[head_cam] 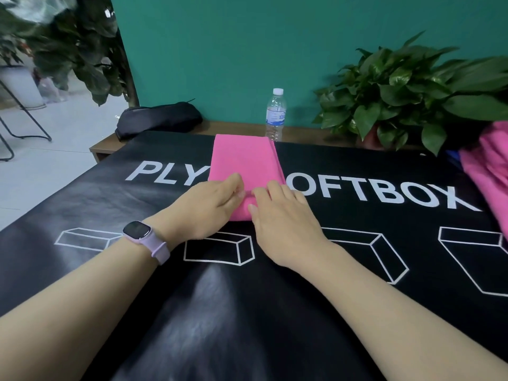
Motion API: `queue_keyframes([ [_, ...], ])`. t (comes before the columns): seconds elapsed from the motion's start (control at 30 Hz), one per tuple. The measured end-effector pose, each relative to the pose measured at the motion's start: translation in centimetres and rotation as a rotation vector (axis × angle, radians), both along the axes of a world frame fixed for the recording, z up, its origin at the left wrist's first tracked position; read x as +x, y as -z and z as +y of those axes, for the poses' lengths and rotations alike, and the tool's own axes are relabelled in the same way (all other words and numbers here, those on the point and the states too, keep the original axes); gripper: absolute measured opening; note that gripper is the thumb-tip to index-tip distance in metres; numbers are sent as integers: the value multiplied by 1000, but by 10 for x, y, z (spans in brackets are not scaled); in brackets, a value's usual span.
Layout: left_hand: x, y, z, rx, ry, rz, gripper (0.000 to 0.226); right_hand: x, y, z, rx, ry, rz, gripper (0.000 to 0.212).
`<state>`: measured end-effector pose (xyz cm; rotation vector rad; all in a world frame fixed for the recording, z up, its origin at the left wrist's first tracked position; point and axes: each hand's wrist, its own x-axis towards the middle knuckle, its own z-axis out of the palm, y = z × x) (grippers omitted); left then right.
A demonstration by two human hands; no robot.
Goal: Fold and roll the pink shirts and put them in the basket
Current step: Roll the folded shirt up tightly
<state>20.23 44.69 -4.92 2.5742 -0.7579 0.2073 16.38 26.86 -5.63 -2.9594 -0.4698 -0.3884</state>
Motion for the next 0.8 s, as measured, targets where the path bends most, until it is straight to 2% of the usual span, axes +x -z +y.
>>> queue_keyframes([
  [0.07, -3, 1, -2, 3, -31, -93, 25, 9, -1, -2, 0, -19, 23, 37],
  [0.2, -11, -2, -10, 241, -141, -344, 20, 20, 1, -1, 10, 1, 10, 36],
  [0.4, -28, -8, -19, 473, -188, -489, 24, 28, 4, 0, 17, 22, -49, 39],
  [0.63, -35, -2, -27, 428, -372, -427, 34, 40, 2, -4, 142, 7, -77, 32],
  [0.8, -23, 3, -19, 302, -274, -336, 30, 38, 0, -8, 82, -35, -109, 34],
])
